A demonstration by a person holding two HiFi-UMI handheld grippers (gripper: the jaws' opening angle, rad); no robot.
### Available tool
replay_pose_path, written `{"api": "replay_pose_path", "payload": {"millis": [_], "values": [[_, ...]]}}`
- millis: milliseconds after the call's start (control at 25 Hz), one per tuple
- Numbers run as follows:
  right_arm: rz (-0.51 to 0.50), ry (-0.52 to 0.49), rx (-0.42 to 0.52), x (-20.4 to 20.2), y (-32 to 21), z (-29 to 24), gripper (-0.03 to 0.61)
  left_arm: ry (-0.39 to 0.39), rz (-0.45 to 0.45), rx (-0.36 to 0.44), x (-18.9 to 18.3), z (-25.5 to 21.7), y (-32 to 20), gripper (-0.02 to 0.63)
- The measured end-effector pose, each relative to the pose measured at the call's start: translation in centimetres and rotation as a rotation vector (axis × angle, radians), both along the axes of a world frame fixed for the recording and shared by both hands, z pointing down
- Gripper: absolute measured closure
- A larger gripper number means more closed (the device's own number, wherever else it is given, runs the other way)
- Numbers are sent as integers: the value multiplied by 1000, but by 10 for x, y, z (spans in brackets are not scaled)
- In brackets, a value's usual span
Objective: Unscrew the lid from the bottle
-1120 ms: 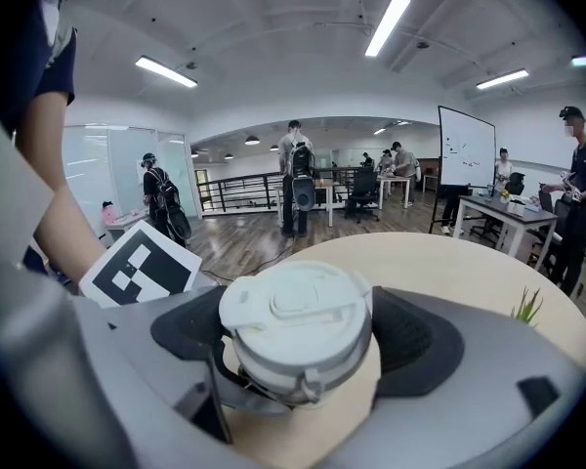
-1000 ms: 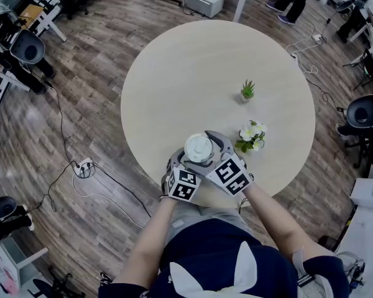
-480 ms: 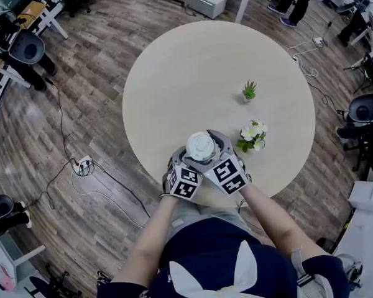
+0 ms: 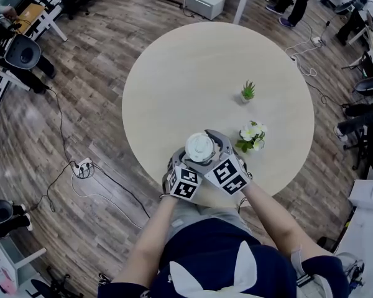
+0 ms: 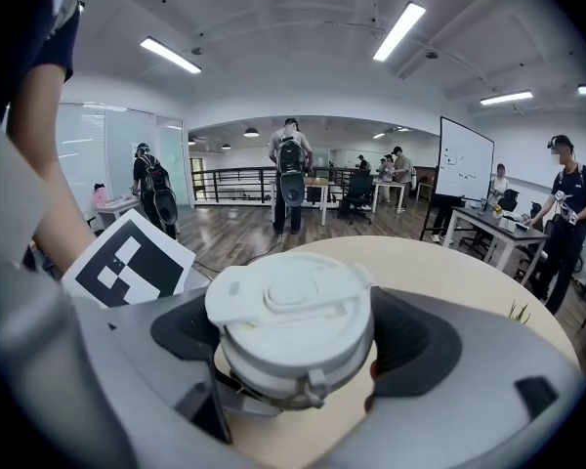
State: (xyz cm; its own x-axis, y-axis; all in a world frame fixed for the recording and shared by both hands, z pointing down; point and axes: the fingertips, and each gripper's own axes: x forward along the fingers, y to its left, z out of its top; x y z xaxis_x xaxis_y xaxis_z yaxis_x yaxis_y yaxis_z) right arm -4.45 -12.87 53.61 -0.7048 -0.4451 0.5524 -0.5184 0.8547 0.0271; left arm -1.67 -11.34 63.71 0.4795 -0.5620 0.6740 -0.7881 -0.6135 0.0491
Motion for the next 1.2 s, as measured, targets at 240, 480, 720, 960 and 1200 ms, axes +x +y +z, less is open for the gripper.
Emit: {"api": "replay_pose_path", "payload": {"millis": [240, 480, 720, 960, 1200], "values": [[4, -4, 2, -1, 1, -3, 120, 1, 3, -4, 0, 1, -1, 288], [6, -11, -5, -2, 3, -7, 120, 1, 5, -4, 0, 2, 0, 288], [34, -25, -8, 1, -1, -12, 120, 1, 13, -2, 0, 1, 0, 288], [38, -25, -4, 2, -3, -17, 120, -4, 21, -9, 0, 2, -1, 288], [40, -30, -2, 5, -3, -22, 120, -6, 22, -9, 2, 3, -1, 288]]}}
